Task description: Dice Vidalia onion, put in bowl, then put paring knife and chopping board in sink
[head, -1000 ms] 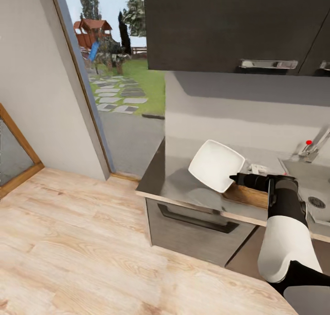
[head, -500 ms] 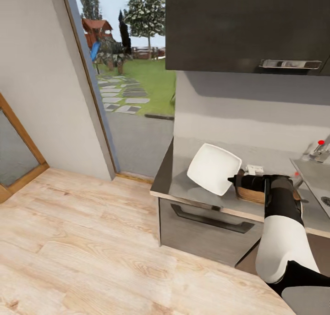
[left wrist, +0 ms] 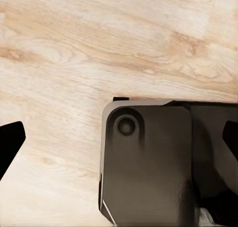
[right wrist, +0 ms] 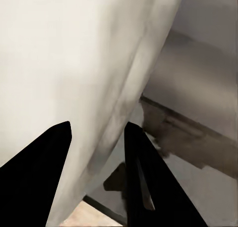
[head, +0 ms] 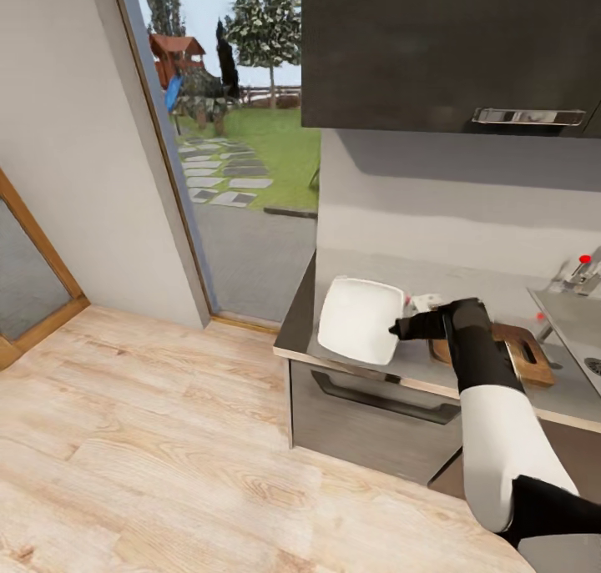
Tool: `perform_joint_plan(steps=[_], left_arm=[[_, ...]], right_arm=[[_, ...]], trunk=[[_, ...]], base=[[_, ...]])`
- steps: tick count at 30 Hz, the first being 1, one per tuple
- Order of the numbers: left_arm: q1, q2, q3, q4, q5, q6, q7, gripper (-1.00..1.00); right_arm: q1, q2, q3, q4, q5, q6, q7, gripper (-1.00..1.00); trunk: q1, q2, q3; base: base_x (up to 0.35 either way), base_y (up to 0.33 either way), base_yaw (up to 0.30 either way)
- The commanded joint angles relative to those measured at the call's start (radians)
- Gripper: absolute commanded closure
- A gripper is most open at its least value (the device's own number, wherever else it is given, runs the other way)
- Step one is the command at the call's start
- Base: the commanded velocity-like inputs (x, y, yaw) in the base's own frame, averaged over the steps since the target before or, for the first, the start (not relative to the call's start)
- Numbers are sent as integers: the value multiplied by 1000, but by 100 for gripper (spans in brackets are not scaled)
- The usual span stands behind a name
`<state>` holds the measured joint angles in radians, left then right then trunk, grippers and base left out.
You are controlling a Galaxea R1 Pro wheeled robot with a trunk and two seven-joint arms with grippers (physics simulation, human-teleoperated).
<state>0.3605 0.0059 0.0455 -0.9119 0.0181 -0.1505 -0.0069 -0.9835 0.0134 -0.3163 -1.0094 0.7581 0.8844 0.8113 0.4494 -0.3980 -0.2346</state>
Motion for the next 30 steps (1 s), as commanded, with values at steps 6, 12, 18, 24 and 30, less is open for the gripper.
perform_joint_plan(steps=[6, 12, 18, 24, 30], left_arm=[[0, -4, -1, 32, 2, -1, -2, -100], [0, -4, -1, 37, 2, -1, -2, -100], [0, -4, -1, 51, 2, -1, -2, -100], [0, -4, -1, 57, 2, -1, -2, -100], [0, -4, -1, 58, 2, -1, -2, -100]], right_arm=[[-113, 26, 48, 51, 10, 94, 9, 100], [-285, 36, 51, 344, 12, 96, 10, 100], [-330, 38, 47, 434, 10, 97, 11, 100], [-335, 4, 39, 541, -31, 91, 54, 100], [-336, -57, 41, 557, -123, 91, 108, 100]], trunk=[[1, -2, -2], [1, -2, -2], [1, -2, -2], [1, -2, -2], [1, -2, -2]], base=[[0, 0, 0], [0, 0, 0], [0, 0, 0], [0, 0, 0], [0, 0, 0]])
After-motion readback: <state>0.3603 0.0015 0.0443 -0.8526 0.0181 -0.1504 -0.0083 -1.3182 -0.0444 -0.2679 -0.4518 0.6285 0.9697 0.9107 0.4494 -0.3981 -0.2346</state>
